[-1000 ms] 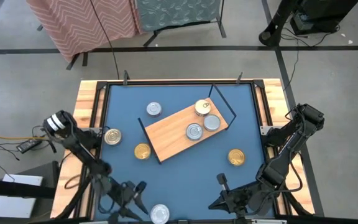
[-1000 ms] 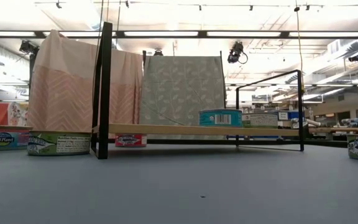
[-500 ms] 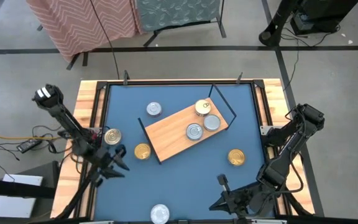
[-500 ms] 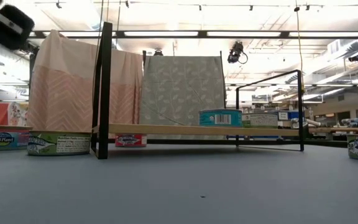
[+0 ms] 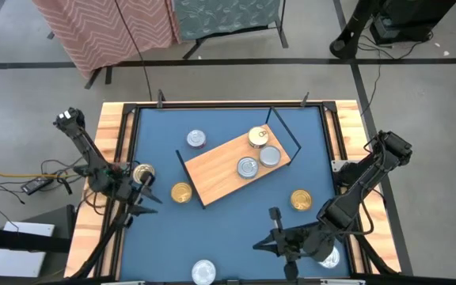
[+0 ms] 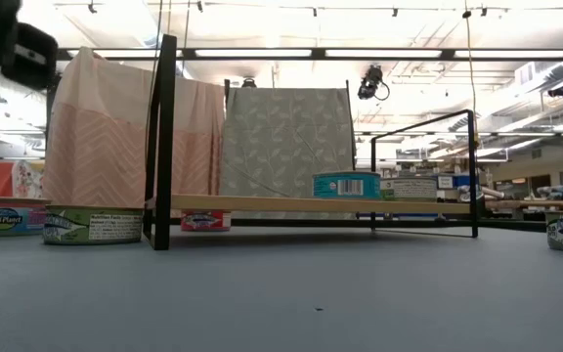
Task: Stack canned seafood by type on shelf
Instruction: Put the red tuna can on the shelf
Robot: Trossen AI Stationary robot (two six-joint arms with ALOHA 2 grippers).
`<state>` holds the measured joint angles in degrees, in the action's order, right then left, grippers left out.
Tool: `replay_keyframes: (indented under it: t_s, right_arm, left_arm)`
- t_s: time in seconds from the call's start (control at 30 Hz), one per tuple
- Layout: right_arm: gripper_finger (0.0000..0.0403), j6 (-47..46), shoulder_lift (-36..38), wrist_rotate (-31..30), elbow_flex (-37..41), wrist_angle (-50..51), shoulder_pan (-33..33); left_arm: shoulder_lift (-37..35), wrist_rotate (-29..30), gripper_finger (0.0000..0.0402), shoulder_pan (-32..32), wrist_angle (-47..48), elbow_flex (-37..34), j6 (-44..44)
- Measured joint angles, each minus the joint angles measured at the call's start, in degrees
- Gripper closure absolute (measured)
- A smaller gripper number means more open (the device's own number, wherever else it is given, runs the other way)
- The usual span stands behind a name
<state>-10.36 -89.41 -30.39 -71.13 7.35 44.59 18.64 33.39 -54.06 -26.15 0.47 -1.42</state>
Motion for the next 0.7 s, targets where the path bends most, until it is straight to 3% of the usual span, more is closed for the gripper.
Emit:
replay_keyframes:
  t_s: [0.17, 0.33, 0.43, 0.57, 0.7]
  right_arm:
    - [0.0392, 2.4, 0.0, 0.4, 0.0, -1.1, 0.3]
    - [0.0392, 3.7, 0.0, 0.4, 0.0, -1.3, 0.6]
    - [0.0392, 3.9, 0.0, 0.4, 0.0, -1.3, 0.6]
    - [0.0392, 3.0, 0.0, 0.1, 0.0, -1.3, 0.6]
    - [0.0392, 1.1, 0.0, 0.1, 0.0, -1.0, 0.1]
  left_arm:
    - [-5.5, -0.7, 0.0255, 0.0, 2.4, 0.0, -1.0]
    - [-5.0, 0.0, 0.0255, 0.0, 4.6, 0.0, 1.6]
    - [-4.3, 0.1, 0.0255, 0.0, 5.2, 0.0, -1.2]
    - [-3.2, 6.0, 0.0254, 0.0, 5.6, 0.2, -1.2]
    - [-3.0, 7.8, 0.0254, 0.1, 20.5, 6.3, 2.8]
